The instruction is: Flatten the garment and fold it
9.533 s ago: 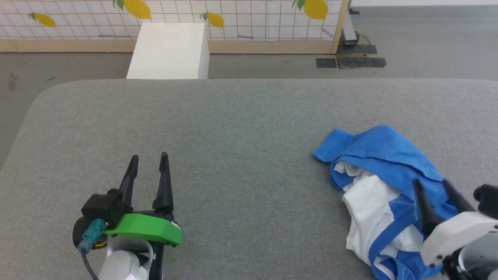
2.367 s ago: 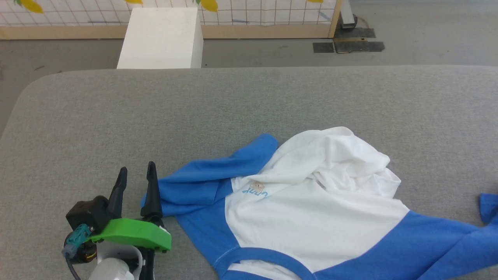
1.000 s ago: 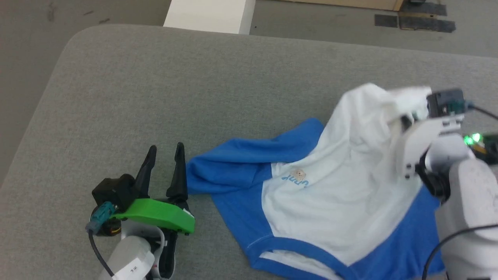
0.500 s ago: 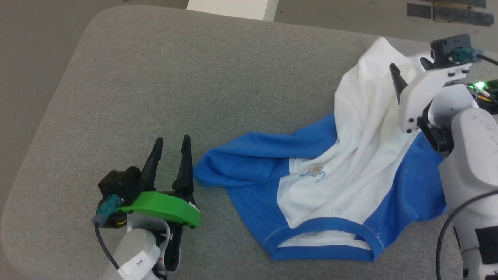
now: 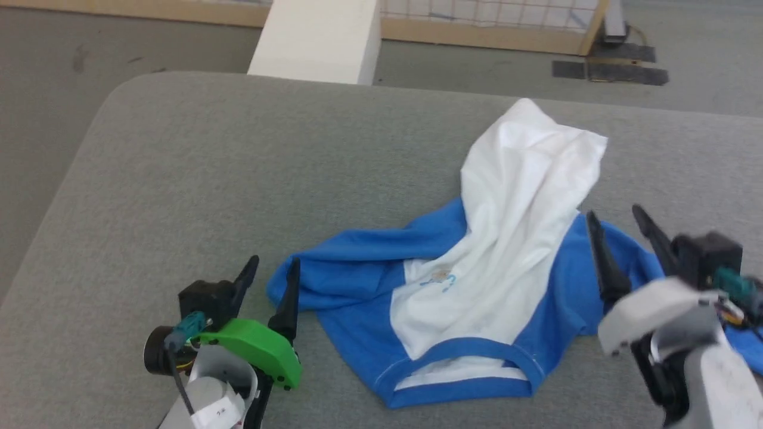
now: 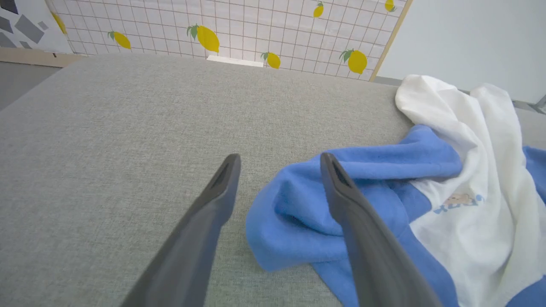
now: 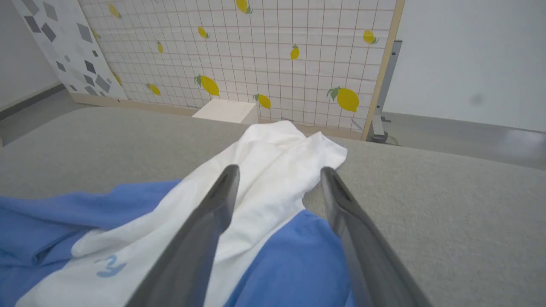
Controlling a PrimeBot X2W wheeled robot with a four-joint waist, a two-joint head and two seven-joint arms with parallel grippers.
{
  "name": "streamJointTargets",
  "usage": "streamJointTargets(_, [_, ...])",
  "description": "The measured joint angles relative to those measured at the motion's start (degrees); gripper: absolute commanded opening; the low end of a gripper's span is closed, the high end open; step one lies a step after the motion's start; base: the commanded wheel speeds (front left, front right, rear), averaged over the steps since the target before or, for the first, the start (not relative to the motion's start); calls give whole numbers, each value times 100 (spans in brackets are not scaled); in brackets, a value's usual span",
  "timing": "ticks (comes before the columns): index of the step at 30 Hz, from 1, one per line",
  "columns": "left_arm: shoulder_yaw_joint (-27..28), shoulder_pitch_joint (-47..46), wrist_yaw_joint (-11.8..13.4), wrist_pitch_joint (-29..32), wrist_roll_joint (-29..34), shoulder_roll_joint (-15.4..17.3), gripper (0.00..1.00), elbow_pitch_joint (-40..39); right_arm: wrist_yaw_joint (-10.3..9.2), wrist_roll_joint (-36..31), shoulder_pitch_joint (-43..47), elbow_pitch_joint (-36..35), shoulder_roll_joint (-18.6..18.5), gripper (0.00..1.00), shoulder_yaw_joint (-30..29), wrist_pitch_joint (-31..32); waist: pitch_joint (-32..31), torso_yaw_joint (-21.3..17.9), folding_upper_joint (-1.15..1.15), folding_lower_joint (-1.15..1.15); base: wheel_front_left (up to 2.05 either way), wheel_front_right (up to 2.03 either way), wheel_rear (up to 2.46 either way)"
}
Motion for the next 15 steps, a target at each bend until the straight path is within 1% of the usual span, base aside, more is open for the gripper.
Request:
streamJointTargets(2, [-148, -97, -36, 365, 96, 138, 100, 74, 0, -19, 444, -361, 119, 100, -33, -87, -50, -156, 0, 0, 0, 0, 0])
streamJointTargets(4, [-276, -236, -90, 712, 179, 299, 100, 134, 0, -18, 744, -560, 201, 100, -67, -113, -78, -299, 0, 0, 0, 0, 0])
streamJointTargets(7, [-412, -480, -159, 1246, 405, 586, 100, 233, 0, -4, 1044, -725, 277, 100, -62, -111, -88, -518, 0, 0, 0, 0, 0])
streamJointTargets(9, [-447, -628, -151, 1666, 457, 737, 100, 348, -1, 3, 1120, -786, 310, 100, -42, -99, -69, -667, 0, 0, 0, 0, 0])
streamJointTargets(11, [-457, -712, -151, 2087, 458, 828, 100, 467, 0, 11, 1129, -812, 321, 100, 8, -62, -37, -790, 0, 0, 0, 0, 0])
streamJointTargets(13, [-445, -735, -142, 2681, 315, 842, 100, 606, 0, 34, 1129, -844, 333, 100, 52, -62, 12, -912, 0, 0, 0, 0, 0])
streamJointTargets(15, [-446, -742, -113, 3128, 268, 871, 100, 657, 0, 49, 1128, -861, 338, 100, 60, -62, 72, -997, 0, 0, 0, 0, 0])
